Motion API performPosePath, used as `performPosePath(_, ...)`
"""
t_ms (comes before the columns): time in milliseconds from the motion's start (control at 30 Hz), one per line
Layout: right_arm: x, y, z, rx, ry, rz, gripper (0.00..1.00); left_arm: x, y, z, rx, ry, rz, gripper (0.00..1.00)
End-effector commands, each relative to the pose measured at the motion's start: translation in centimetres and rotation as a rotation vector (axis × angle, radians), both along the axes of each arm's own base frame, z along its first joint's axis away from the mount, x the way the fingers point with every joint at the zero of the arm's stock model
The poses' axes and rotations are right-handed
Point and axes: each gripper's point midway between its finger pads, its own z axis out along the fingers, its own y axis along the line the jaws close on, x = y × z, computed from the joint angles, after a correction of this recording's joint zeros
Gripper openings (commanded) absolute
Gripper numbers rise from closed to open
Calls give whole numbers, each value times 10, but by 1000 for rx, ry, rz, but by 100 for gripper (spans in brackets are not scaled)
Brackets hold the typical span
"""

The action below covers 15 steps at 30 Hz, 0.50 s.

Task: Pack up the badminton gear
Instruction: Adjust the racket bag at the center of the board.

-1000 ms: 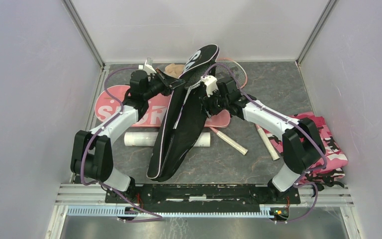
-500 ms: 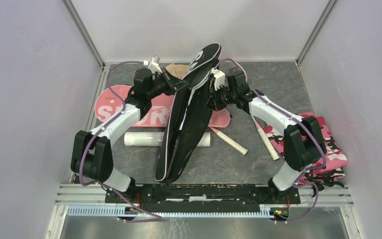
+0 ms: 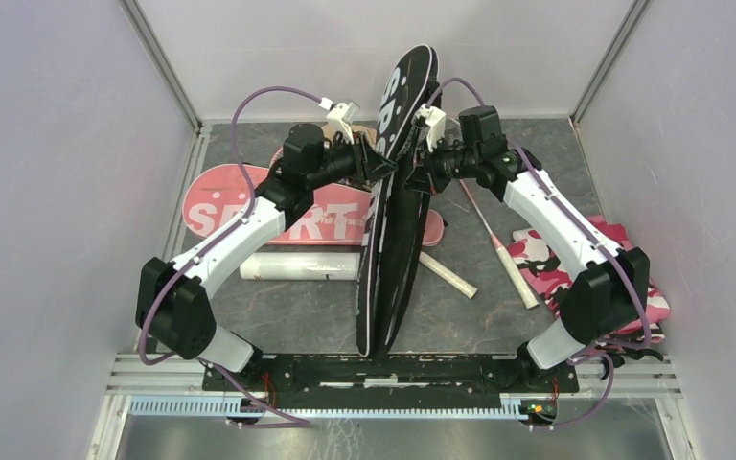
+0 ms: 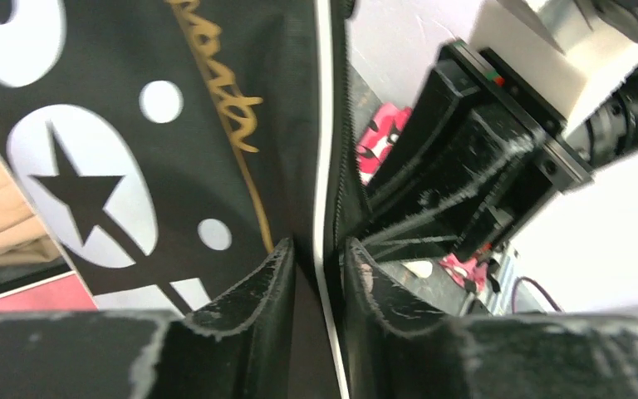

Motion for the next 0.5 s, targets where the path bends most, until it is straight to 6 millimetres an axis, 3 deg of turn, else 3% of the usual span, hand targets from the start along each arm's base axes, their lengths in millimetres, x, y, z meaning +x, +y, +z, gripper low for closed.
performPosePath(0, -3, -6, 41, 38, -137, 79, 0, -27, -16, 37, 10, -176, -147, 38)
performPosePath(167, -6, -19, 54, 40, -144, 112, 0, -35, -18, 38, 17, -197, -189, 52)
performPosePath(467, -17, -38, 69, -43, -186, 164, 0, -50, -11, 55, 99, -341, -262, 86)
